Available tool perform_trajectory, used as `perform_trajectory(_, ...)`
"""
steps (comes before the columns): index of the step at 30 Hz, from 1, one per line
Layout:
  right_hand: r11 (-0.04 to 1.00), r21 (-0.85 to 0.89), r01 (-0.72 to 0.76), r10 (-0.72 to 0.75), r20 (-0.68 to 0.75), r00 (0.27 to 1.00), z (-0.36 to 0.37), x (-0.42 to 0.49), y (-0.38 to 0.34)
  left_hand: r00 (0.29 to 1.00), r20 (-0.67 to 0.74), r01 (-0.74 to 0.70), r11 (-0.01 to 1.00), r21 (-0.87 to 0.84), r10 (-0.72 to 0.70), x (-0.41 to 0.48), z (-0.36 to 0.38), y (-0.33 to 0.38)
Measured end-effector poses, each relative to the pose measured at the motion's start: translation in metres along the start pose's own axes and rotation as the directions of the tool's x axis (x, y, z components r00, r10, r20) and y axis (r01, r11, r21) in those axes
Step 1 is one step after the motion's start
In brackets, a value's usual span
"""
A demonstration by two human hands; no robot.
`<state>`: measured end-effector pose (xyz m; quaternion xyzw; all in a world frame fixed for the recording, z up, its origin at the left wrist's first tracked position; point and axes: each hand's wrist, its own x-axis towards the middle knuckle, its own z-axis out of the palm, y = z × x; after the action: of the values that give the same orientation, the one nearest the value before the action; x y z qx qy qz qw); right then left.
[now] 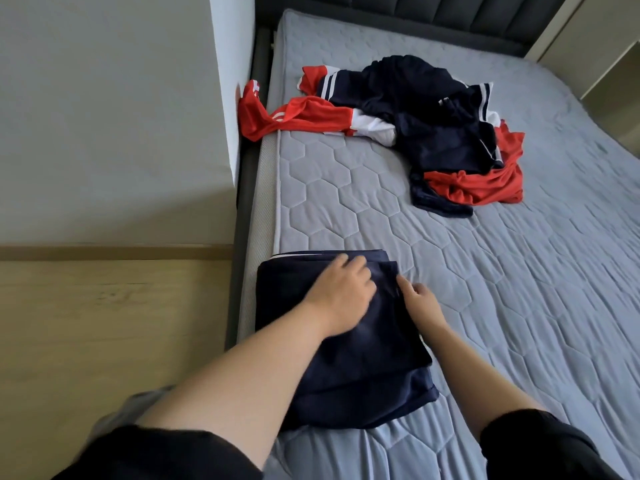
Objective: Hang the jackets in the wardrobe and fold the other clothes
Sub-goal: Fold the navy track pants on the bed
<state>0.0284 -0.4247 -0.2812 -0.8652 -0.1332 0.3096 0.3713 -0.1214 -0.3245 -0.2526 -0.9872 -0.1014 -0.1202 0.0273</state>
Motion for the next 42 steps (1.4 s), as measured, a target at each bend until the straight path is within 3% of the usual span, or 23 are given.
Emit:
perform_trajectory(3,0.986,0.063,-0.157,0.14,0.212,0.967,-0.015,-0.002,0.01,0.923,0.345,0.187,0.982,-0.012,-0.171,-0.005,0.019,0.023)
perform_trajectory(5,0.965,0.152,-0.213,0.137,0.4,0.906,-0.021,-0.007,0.02,0.888,0.411,0.226,0.974,0.0,-0.206,-0.012,0.026,0.024)
perform_trajectory(8,0.976,0.11,-0.19,0.091,0.587,0.805,-0.023,-0.022,0.027,0.89,0.418,0.201,0.979,-0.008,-0.18,-0.017,0.028,0.02)
perform_trajectory(10,0.981,0.135,-0.138,0.033,0.59,0.807,-0.021,-0.033,0.025,0.898,0.412,0.177,0.984,-0.019,-0.154,-0.02,0.026,0.016)
perform_trajectory(13,0.982,0.19,-0.013,-0.082,0.485,0.871,-0.023,-0.044,0.006,0.92,0.358,0.173,0.985,-0.006,-0.159,-0.022,0.011,-0.001)
perform_trajectory(17,0.957,-0.002,0.29,-0.262,0.42,0.869,-0.034,-0.067,-0.051,0.936,0.239,0.265,0.964,-0.003,-0.257,-0.02,-0.035,-0.028)
perform_trajectory(20,0.816,-0.19,0.546,-0.435,0.42,0.797,-0.033,-0.089,-0.106,0.961,0.142,0.229,0.97,0.083,-0.239,-0.02,-0.083,-0.051)
perform_trajectory(24,0.561,-0.285,0.777,-0.57,0.548,0.613,-0.007,-0.124,-0.176,0.977,0.084,0.17,0.949,0.265,-0.198,-0.037,-0.143,-0.088)
perform_trajectory(26,0.387,-0.345,0.855,-0.603,0.606,0.518,0.015,-0.141,-0.207,0.965,0.099,0.208,0.938,0.276,-0.243,-0.056,-0.169,-0.11)
perform_trajectory(30,0.058,-0.431,0.901,-0.62,0.692,0.371,0.068,-0.172,-0.255,0.875,0.223,0.426,0.902,0.071,-0.431,-0.1,-0.21,-0.152)
perform_trajectory(33,-0.123,-0.446,0.886,-0.621,0.731,0.282,0.119,-0.185,-0.283,0.749,0.386,0.585,0.811,-0.003,-0.539,-0.134,-0.221,-0.194)
perform_trajectory(36,-0.165,-0.412,0.896,-0.6,0.763,0.24,0.187,-0.182,-0.306,0.657,0.495,0.666,0.745,-0.028,-0.569,-0.172,-0.212,-0.25)
perform_trajectory(42,-0.085,-0.331,0.94,-0.463,0.849,0.257,0.329,-0.184,-0.357,0.562,0.548,0.769,0.635,-0.07,-0.62,-0.256,-0.18,-0.357)
